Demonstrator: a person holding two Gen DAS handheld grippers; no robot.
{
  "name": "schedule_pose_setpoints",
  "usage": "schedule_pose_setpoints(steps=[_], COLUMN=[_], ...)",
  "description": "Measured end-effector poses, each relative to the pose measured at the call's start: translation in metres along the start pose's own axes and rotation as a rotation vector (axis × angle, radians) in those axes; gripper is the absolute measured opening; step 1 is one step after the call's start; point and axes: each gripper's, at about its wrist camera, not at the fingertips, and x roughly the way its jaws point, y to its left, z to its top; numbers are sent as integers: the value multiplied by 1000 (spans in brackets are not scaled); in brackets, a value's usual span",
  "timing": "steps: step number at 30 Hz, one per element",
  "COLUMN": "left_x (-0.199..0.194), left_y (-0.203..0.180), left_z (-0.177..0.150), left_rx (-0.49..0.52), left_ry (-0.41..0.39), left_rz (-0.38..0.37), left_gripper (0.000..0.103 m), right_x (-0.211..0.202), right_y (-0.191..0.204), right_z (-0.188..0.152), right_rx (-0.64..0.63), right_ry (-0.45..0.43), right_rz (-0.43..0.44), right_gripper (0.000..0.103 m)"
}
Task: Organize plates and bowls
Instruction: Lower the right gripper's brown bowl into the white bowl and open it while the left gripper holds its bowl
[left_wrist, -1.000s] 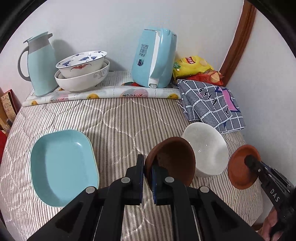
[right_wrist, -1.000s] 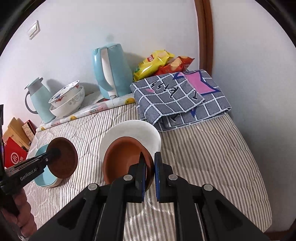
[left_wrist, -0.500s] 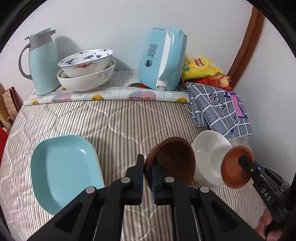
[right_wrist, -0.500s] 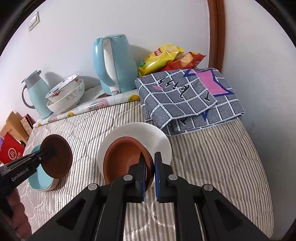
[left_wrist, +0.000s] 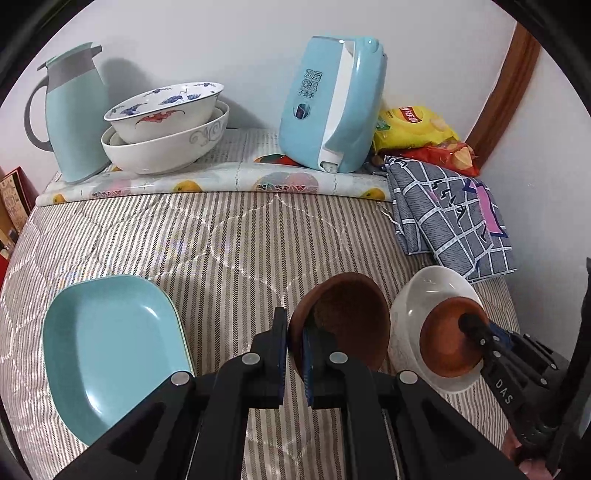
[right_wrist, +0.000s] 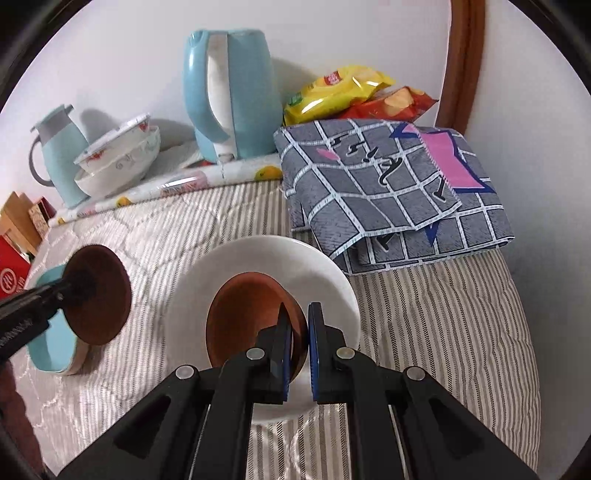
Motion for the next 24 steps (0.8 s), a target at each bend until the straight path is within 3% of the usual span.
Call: schedule_pose_setpoints(steps=[13,24], left_x=[6,5], left_y=[8,12], left_z=[10,11], left_rx=[-18,-24], left_ry=[-7,-7], left_rz=[0,-12], left_gripper=[8,8], right_x=[24,39], right_y=[3,10], right_z=[2,7], right_rx=[-17,-53], right_ry=[66,123], right_rz=[21,-18], right_gripper=[9,11])
